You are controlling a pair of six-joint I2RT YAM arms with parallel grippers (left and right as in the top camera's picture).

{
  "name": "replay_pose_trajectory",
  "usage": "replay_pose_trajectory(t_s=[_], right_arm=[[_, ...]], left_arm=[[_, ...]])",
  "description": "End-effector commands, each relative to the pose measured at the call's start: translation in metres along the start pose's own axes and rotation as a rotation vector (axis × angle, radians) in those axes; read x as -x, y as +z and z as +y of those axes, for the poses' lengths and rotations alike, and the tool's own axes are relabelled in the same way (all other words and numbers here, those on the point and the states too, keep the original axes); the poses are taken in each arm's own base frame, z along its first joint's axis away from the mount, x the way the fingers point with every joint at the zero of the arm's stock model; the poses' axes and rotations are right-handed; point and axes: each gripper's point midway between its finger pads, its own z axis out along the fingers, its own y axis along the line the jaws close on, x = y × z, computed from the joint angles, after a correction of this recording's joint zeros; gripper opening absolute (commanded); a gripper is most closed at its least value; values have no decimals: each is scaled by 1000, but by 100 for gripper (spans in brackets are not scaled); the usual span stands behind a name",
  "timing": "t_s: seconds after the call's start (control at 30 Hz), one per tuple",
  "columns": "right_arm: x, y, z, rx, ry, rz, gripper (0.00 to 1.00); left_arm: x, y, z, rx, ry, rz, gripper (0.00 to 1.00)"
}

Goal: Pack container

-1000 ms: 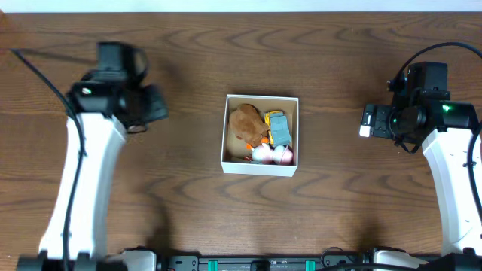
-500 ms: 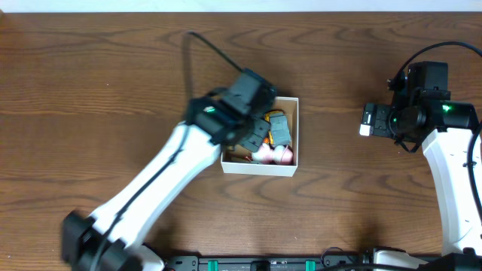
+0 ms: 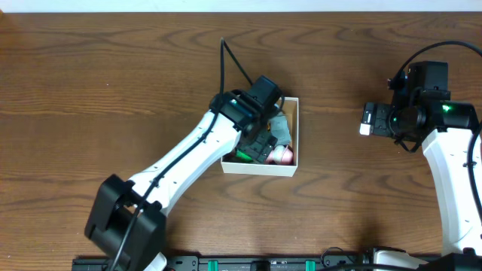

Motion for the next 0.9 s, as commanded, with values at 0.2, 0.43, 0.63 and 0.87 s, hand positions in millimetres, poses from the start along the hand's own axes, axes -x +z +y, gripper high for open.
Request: replay_pose_trajectory(t_s=[0.2, 0.43, 0.63, 0.87], right_arm=[[28, -1, 10, 16, -70, -113, 97], [75, -12, 25, 45, -100, -313, 99], [101, -25, 30, 55, -130, -434, 99], [90, -89, 42, 123, -153, -556, 99]], left_arm=[[16, -118, 109, 149, -297, -349, 98], [-5, -152, 208, 270, -569, -469, 98], [-26, -153, 238, 313, -658, -448, 98], [-51, -180, 225, 321, -669, -500, 98]])
